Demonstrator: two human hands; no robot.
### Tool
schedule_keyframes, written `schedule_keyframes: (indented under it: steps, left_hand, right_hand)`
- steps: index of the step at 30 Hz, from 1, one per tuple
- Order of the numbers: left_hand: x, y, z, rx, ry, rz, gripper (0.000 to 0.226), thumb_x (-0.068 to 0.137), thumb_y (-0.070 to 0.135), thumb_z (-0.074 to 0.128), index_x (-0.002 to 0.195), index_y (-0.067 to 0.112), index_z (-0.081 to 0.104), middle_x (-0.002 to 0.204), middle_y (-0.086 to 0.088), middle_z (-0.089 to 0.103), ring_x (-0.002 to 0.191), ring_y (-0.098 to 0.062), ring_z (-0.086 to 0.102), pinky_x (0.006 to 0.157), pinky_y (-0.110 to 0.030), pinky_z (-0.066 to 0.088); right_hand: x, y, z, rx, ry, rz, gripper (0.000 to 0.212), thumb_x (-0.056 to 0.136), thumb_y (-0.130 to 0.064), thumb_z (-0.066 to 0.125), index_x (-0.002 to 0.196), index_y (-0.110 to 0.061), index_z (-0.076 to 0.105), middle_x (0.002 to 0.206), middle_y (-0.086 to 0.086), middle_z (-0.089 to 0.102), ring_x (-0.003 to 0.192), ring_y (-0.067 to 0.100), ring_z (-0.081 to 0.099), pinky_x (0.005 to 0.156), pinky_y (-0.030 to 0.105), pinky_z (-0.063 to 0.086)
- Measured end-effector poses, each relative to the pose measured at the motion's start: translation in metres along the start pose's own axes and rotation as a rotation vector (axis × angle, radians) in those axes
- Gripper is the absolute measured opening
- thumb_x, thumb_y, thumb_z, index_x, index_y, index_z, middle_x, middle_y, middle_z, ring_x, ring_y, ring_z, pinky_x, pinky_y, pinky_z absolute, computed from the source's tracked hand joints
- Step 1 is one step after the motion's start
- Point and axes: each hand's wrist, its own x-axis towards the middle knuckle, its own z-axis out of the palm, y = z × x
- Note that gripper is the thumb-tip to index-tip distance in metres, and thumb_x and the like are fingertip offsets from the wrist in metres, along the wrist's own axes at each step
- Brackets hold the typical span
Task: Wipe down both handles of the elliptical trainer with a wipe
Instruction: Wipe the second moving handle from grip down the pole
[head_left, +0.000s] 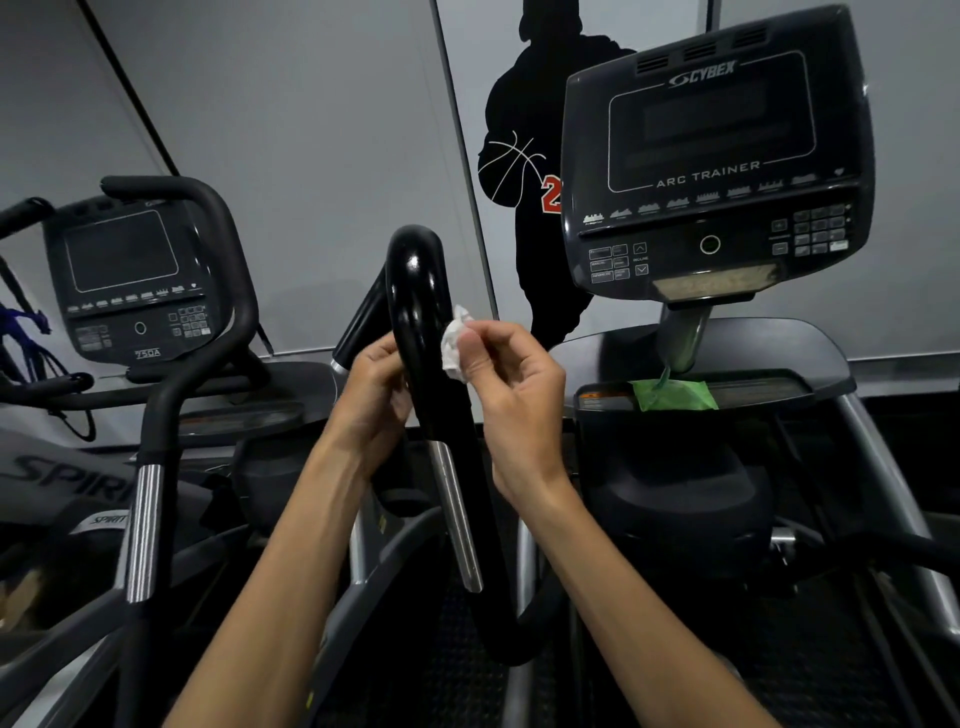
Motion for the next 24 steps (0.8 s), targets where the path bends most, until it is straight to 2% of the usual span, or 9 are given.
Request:
schedule_keyframes:
  steps: [2,3,5,8,11,14,18,21,24]
  left_hand:
    - [-0.002,0.008,0.005,0.044,0.111,0.080,0.022,0.092,0.008,0.061,0.110,0.003,0.072,0.101,-0.011,0.075,0.094,-0.022,0.067,0.088,-0.033,0.053]
    - [-0.005,0.012,0.008,0.048,0.165,0.102,0.015,0.094,0.008,0.060,0.102,0.006,0.072,0.092,-0.006,0.075,0.085,-0.016,0.069,0.080,-0.027,0.055]
    - [-0.015,0.016,0.013,0.069,0.259,0.147,0.016,0.097,0.010,0.059,0.089,0.016,0.072,0.079,0.001,0.073,0.073,-0.012,0.066,0.065,-0.021,0.051]
    - [-0.024,0.013,0.009,0.118,0.298,0.242,0.023,0.098,0.019,0.063,0.081,0.027,0.076,0.085,-0.003,0.071,0.084,-0.025,0.060,0.071,-0.032,0.046]
    - [-0.027,0.018,0.012,0.160,0.349,0.319,0.020,0.098,0.023,0.064,0.082,0.026,0.075,0.083,-0.002,0.068,0.082,-0.023,0.057,0.068,-0.031,0.044]
    - [-0.030,0.026,0.024,0.249,0.412,0.449,0.014,0.100,0.019,0.061,0.088,0.021,0.069,0.079,0.008,0.068,0.074,-0.010,0.059,0.064,-0.024,0.045]
    - [-0.039,0.031,0.035,0.398,0.425,0.630,0.006,0.099,0.014,0.062,0.103,0.019,0.063,0.094,0.003,0.064,0.085,-0.006,0.060,0.076,-0.026,0.052]
    - [-0.044,0.038,0.038,0.573,0.467,0.732,0.008,0.097,0.015,0.065,0.104,0.019,0.063,0.103,0.003,0.059,0.094,-0.002,0.056,0.077,-0.015,0.045]
    - [-0.044,0.042,0.040,0.709,0.492,0.785,0.014,0.094,0.017,0.066,0.106,0.024,0.063,0.105,0.016,0.053,0.103,-0.009,0.051,0.080,-0.017,0.042]
  right_hand:
    - [0.009,0.000,0.006,0.052,0.069,0.044,0.008,0.095,-0.009,0.068,0.088,-0.012,0.071,0.080,-0.001,0.073,0.075,0.013,0.066,0.071,0.026,0.055]
    - [0.013,0.001,0.008,0.073,0.094,0.071,0.009,0.095,-0.006,0.067,0.088,-0.009,0.071,0.080,0.001,0.072,0.074,0.013,0.064,0.068,0.024,0.054]
    - [0.017,0.004,0.009,0.066,0.101,0.095,0.009,0.096,-0.005,0.066,0.090,-0.009,0.072,0.086,0.005,0.073,0.080,0.017,0.066,0.072,0.030,0.056]
    - [0.006,0.008,0.000,0.124,0.044,0.106,0.006,0.095,-0.008,0.067,0.095,-0.012,0.073,0.093,0.005,0.075,0.090,0.020,0.070,0.084,0.036,0.059]
    - [-0.004,0.004,-0.003,0.203,0.014,0.108,0.012,0.088,-0.020,0.071,0.096,-0.012,0.074,0.092,0.003,0.077,0.087,0.016,0.071,0.084,0.032,0.059]
    - [0.016,0.003,0.007,0.157,0.048,0.105,0.005,0.092,-0.007,0.069,0.090,-0.009,0.073,0.077,0.001,0.071,0.067,0.012,0.058,0.070,0.030,0.052]
    - [0.023,0.010,0.003,0.203,-0.033,0.163,0.004,0.095,-0.007,0.065,0.093,-0.007,0.069,0.084,0.011,0.068,0.083,0.030,0.055,0.074,0.034,0.051]
    - [0.012,0.016,-0.016,0.207,-0.121,0.159,0.014,0.083,-0.014,0.071,0.094,-0.005,0.069,0.089,0.013,0.069,0.085,0.025,0.063,0.081,0.032,0.054]
    - [0.028,0.009,-0.006,0.220,-0.112,0.143,0.006,0.088,-0.002,0.069,0.092,-0.006,0.070,0.088,0.010,0.072,0.081,0.019,0.068,0.073,0.025,0.057]
